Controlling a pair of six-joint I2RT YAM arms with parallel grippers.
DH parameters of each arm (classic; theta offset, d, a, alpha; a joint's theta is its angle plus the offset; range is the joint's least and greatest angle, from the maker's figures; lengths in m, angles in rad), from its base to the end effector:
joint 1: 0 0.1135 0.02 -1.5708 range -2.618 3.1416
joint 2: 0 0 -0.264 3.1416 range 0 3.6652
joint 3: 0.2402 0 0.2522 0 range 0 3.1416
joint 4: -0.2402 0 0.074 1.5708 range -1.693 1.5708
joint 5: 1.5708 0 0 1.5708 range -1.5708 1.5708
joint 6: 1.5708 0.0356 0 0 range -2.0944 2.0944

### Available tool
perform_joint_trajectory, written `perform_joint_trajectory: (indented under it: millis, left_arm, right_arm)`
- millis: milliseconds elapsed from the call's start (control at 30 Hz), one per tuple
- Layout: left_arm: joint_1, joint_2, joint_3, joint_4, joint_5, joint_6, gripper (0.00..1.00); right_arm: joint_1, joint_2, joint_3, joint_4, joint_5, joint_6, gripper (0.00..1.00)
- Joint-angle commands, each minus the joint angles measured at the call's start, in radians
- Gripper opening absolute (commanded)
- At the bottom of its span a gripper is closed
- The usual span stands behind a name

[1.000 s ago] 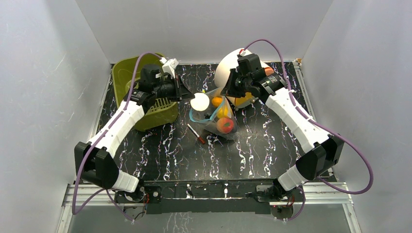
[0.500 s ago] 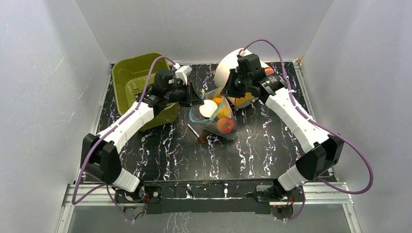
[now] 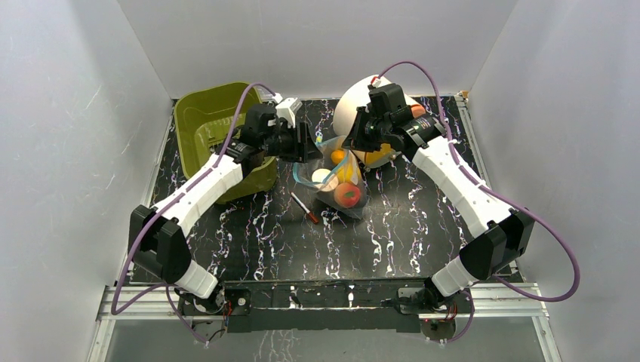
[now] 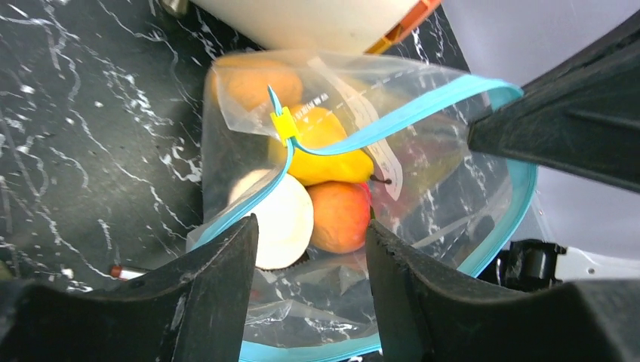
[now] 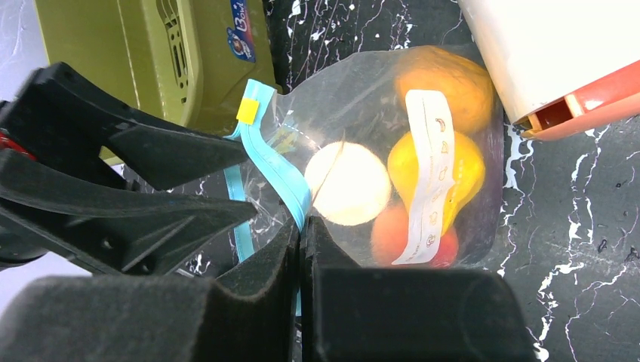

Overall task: Place the food in the zip-top bag and seal the zipper
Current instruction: Place the fake vegetable in the zipper food storage bag.

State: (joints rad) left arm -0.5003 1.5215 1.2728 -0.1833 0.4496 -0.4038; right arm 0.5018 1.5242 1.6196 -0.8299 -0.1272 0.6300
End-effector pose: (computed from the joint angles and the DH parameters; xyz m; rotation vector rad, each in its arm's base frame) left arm 0.3045 -0.1841 0.3306 0.4056 2.0688 -1.0124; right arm 0.2845 0.1612 0.3870 0.0863 2.4072 0.7031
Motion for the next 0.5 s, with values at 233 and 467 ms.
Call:
perform_joint_trajectory:
  millis: [233, 467]
  left_arm:
    - [0.021, -0.038, 0.183, -0.223, -0.320, 0.034, 0.54]
    - [0.070, -0.042, 0.240, -0.324, -0.456, -0.024, 0.57]
  right_arm:
    - [-0.002, -0.056, -0.007, 0.074, 0.011, -0.021, 0.00]
    - [-0.002, -0.055, -0.008, 0.075, 0.014, -0.026, 0.00]
